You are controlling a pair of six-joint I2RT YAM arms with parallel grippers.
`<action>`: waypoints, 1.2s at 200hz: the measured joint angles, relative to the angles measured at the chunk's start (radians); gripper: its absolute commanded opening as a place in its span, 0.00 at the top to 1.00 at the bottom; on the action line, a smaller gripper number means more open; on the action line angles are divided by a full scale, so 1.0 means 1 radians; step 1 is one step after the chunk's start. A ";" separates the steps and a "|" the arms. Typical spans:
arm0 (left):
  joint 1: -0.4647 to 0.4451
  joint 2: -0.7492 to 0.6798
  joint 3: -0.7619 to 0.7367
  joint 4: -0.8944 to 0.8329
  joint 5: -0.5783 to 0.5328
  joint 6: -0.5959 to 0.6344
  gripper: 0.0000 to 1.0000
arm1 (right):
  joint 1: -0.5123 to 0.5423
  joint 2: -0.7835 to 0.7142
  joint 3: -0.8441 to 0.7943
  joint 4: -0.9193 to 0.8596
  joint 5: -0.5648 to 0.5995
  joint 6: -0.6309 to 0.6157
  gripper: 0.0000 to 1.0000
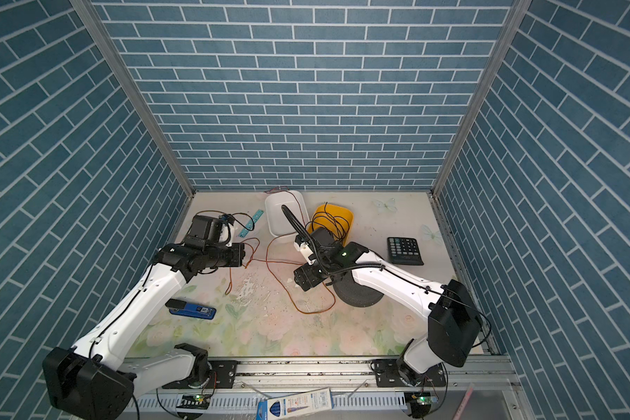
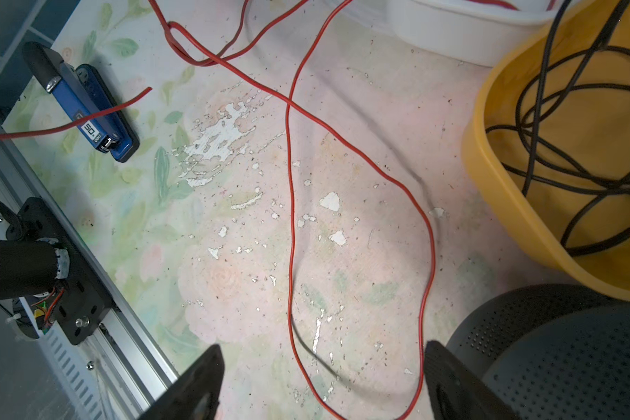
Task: Wrap the cables
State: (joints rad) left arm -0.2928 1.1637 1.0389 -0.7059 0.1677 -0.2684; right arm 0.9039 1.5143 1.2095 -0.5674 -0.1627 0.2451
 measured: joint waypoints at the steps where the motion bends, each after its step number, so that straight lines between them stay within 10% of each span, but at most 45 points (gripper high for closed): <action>1: 0.000 -0.001 -0.001 0.000 0.000 0.000 0.95 | 0.000 0.000 0.001 0.000 0.000 0.000 0.13; 181: 0.000 -0.108 -0.168 0.003 -0.006 -0.025 0.94 | -0.145 0.762 0.833 0.093 0.071 0.099 0.40; 240: 0.000 -0.120 -0.187 0.008 -0.005 -0.031 0.93 | -0.105 0.695 0.688 0.098 0.018 0.123 0.40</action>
State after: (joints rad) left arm -0.2928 1.0439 0.8524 -0.6975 0.1631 -0.2993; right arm 0.7990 2.2089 1.8977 -0.4698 -0.1448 0.3683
